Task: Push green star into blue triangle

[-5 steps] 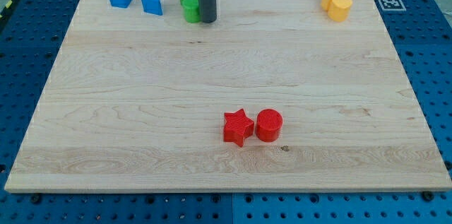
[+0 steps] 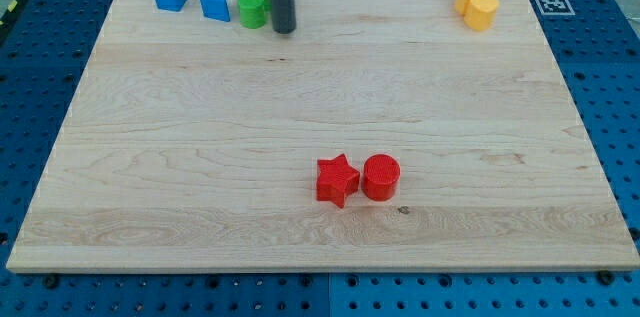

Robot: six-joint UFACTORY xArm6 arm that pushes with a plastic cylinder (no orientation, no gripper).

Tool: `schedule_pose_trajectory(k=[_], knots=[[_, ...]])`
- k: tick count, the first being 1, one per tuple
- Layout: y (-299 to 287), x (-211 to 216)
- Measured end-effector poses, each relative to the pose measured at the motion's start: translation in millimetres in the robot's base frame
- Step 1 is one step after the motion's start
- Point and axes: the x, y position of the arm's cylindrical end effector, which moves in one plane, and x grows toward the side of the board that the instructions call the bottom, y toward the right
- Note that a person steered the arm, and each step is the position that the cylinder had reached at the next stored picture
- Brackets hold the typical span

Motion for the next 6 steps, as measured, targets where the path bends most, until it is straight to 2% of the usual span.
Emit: schedule_pose_trajectory(k=[1, 2, 4, 6], knots=[[15, -19], [15, -57], [7, -63], [-39, -74]])
